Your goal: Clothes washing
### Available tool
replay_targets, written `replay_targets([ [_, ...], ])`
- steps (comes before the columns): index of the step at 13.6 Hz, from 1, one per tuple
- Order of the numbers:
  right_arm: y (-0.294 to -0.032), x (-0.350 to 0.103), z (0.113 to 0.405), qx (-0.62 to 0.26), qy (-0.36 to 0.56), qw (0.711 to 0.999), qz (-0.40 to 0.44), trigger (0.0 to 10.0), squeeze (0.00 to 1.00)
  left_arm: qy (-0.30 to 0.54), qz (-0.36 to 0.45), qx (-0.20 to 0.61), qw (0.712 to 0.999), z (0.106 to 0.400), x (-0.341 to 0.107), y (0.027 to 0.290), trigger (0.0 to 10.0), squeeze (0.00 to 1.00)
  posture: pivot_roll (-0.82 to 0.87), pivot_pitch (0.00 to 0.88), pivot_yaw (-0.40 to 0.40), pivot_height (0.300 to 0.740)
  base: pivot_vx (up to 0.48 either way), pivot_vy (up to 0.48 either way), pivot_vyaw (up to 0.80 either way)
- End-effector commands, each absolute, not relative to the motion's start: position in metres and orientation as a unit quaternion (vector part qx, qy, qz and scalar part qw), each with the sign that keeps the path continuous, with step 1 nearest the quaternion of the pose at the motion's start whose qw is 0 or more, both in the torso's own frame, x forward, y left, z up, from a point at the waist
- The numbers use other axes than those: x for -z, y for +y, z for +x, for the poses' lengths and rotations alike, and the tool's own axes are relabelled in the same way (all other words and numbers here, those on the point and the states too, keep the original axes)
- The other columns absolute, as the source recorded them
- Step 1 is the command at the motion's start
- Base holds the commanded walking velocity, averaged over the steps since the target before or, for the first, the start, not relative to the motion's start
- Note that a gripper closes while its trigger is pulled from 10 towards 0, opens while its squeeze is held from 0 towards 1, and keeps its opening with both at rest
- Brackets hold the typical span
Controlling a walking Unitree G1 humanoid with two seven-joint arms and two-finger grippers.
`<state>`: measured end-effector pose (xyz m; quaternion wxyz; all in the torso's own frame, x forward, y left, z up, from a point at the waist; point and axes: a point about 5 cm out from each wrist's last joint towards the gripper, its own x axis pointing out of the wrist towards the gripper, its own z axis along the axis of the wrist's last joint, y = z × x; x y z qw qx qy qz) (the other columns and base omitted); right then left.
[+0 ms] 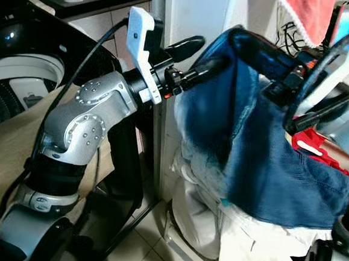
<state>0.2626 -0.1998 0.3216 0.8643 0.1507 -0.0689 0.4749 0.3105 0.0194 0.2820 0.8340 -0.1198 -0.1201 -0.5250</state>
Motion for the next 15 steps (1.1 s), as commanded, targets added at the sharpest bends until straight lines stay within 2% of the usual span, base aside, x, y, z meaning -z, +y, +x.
replay_targets([
  [1, -0.195, -0.328, 0.259, -0.484, -0.076, 0.860, 0.146, 0.0, 0.00, -0.119, -0.138, 0.542, 0.821, 0.307, -0.285, 0.018, 10.0, 1.00, -0.14, 0.000, 0.021, 0.740, 0.000, 0.000, 0.00],
  [3, -0.192, -0.330, 0.260, -0.482, -0.076, 0.859, 0.156, 0.0, 0.00, -0.100, -0.199, 0.577, 0.786, 0.296, -0.277, 0.009, 10.0, 0.98, -0.14, 0.000, 0.017, 0.740, 0.000, 0.000, 0.00],
  [4, -0.192, -0.330, 0.260, -0.481, -0.076, 0.859, 0.157, 0.0, 0.00, -0.094, -0.211, 0.589, 0.774, 0.292, -0.275, 0.007, 10.0, 0.71, -0.14, 0.000, 0.017, 0.740, 0.000, 0.000, 0.00],
  [5, -0.192, -0.330, 0.260, -0.478, -0.075, 0.861, 0.160, 0.0, 0.00, -0.090, -0.225, 0.613, 0.752, 0.284, -0.271, 0.005, 10.0, 0.00, -0.14, 0.000, 0.017, 0.740, 0.000, 0.000, 0.00],
  [6, -0.193, -0.328, 0.260, -0.473, -0.070, 0.863, 0.161, 0.0, 0.00, -0.068, -0.251, 0.642, 0.721, 0.274, -0.265, 0.001, 10.0, 0.00, -0.14, 0.000, 0.017, 0.740, 0.000, 0.000, 0.00],
  [7, -0.192, -0.327, 0.261, -0.471, -0.066, 0.865, 0.159, 0.0, 0.00, -0.063, -0.258, 0.639, 0.722, 0.272, -0.264, -0.001, 10.0, 0.00, -0.14, 0.000, 0.018, 0.740, 0.000, 0.000, 0.00],
  [8, -0.189, -0.324, 0.262, -0.466, -0.057, 0.870, 0.155, 0.0, 0.00, -0.044, -0.245, 0.627, 0.738, 0.273, -0.258, -0.010, 10.0, 0.00, -0.14, 0.000, 0.021, 0.740, 0.000, 0.000, 0.00],
  [10, -0.186, -0.323, 0.263, -0.460, -0.056, 0.873, 0.151, 0.0, 0.00, -0.019, -0.151, 0.566, 0.810, 0.286, -0.241, -0.021, 10.0, 0.00, -0.14, 0.000, 0.021, 0.740, 0.000, 0.000, 0.00],
  [13, -0.181, -0.320, 0.263, -0.459, -0.051, 0.874, 0.149, 0.0, 0.00, -0.026, -0.135, 0.562, 0.816, 0.285, -0.241, -0.026, 10.0, 0.00, -0.14, 0.000, 0.021, 0.740, 0.000, 0.000, 0.00],
  [14, -0.180, -0.320, 0.263, -0.458, -0.049, 0.875, 0.148, 0.0, 0.00, -0.029, -0.124, 0.560, 0.818, 0.284, -0.239, -0.027, 10.0, 0.03, -0.14, 0.000, 0.025, 0.740, 0.000, 0.000, 0.00],
  [15, -0.179, -0.320, 0.263, -0.458, -0.049, 0.875, 0.148, 0.0, 0.00, -0.021, -0.121, 0.552, 0.824, 0.285, -0.235, -0.026, 2.4, 0.00, -0.14, 0.000, 0.026, 0.740, 0.000, 0.000, 0.00],
])
